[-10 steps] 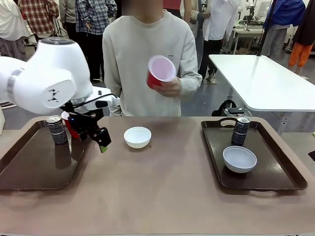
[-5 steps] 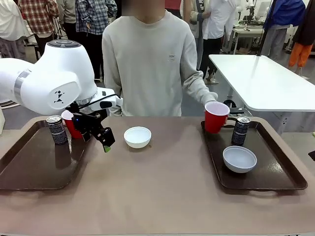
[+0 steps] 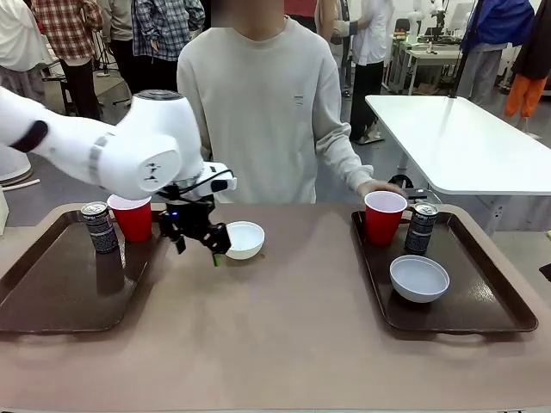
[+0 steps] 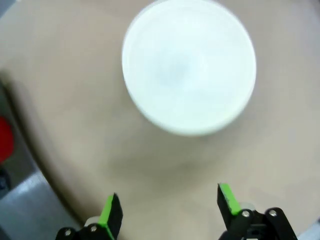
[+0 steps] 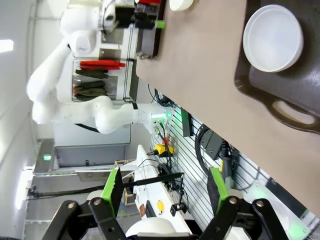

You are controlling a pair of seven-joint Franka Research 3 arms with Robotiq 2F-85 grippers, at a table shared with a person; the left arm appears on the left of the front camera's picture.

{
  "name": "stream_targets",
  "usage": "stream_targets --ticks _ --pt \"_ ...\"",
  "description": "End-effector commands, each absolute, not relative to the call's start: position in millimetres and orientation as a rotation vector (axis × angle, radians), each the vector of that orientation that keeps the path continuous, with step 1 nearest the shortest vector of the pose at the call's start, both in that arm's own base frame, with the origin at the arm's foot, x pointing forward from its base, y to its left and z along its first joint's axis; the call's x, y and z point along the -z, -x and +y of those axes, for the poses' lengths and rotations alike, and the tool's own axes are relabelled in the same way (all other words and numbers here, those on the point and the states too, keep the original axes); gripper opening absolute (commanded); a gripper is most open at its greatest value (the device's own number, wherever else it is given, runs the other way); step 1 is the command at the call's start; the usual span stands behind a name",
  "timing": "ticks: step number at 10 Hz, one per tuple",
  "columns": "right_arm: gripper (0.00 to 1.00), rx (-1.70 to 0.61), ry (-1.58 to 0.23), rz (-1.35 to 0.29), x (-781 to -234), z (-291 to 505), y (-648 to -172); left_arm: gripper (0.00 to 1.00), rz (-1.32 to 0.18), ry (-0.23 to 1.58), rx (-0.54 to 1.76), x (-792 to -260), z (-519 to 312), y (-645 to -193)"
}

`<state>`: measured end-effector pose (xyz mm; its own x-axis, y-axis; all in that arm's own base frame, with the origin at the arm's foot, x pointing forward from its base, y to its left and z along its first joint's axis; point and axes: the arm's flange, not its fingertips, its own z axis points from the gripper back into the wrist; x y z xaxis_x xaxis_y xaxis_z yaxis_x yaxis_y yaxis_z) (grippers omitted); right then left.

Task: Prepare tableware on both trays.
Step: Pick up a Picnic Bowl from the table and place it on a Handle tray.

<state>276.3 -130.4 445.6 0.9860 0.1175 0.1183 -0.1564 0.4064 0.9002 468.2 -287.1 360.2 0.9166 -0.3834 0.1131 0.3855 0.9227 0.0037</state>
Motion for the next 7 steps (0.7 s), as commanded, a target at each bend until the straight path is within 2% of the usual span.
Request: stream_targets --ticks 1,7 --pt "0.88 -0.158 -1.147 -0.030 -446.6 -128.9 -275.0 1.00 -0.204 -0.045 0.280 -354.7 -329.2 -500.4" --pt "0.88 -0.158 -1.147 -0.030 -446.6 -128.9 -275.0 1.00 -0.306 -0.027 0.125 -363.7 -337.6 -520.3"
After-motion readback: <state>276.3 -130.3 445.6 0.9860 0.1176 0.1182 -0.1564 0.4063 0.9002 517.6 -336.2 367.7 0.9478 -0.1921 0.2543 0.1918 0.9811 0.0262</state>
